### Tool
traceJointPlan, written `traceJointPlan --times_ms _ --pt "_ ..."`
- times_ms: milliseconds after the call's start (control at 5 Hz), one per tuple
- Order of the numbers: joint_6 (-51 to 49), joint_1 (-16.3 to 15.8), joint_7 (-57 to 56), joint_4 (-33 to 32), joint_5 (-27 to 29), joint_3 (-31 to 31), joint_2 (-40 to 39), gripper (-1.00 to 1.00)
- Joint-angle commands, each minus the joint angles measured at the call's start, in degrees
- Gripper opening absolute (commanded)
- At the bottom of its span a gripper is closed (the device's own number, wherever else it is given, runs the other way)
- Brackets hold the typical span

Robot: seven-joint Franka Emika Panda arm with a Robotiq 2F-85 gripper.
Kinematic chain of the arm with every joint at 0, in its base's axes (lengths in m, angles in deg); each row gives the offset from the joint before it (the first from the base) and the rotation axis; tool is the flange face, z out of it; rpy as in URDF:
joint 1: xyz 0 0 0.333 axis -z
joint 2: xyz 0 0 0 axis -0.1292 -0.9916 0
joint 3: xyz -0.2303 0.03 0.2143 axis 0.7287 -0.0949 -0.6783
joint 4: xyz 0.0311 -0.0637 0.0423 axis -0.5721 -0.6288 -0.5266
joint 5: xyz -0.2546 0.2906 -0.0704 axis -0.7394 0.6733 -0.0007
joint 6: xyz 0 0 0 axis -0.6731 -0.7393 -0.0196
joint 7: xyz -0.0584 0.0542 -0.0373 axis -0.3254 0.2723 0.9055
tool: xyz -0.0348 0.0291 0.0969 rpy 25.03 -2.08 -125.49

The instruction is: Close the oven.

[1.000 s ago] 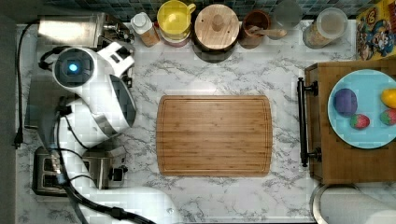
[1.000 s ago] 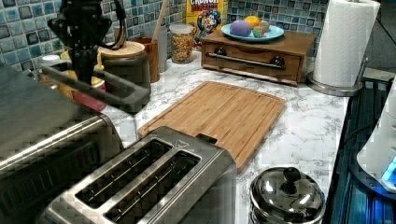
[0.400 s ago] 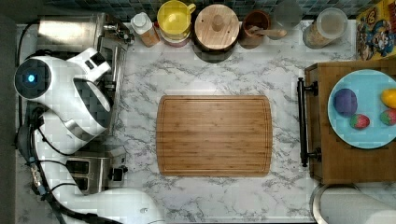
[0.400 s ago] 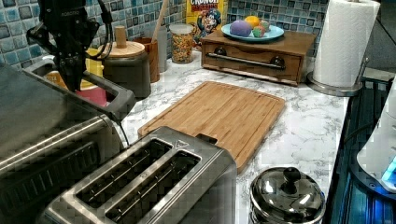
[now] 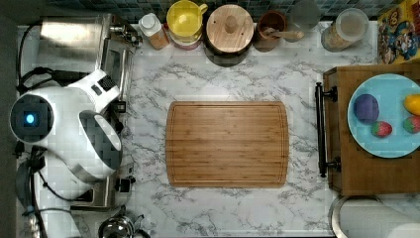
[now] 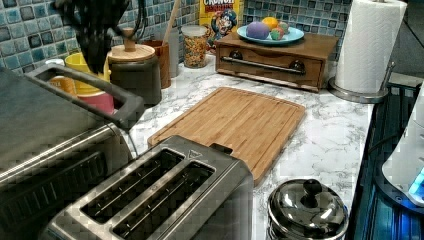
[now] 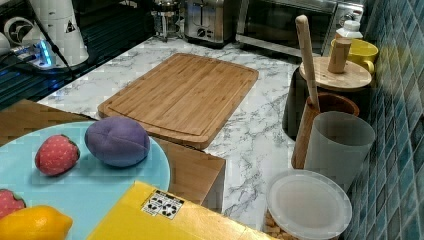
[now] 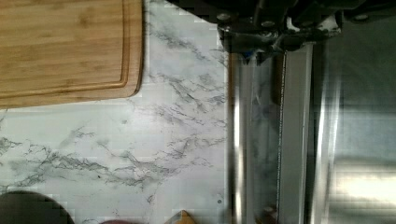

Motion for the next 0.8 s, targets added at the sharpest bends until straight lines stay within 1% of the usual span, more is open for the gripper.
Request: traceJointPlan --times_ms 200,400,600,800 --pt "-15.4 0.2 0.5 11.7 -0.2 0.5 2.6 -1.0" --pt "-15.4 -0.4 0.4 11.7 -0.1 1.2 2.6 -1.0" --pt "-15.4 0.8 0.5 11.7 -0.3 -0.1 2.6 -1.0" --pt "-15.4 0.3 0.5 11.7 -0.2 0.3 2.6 -1.0"
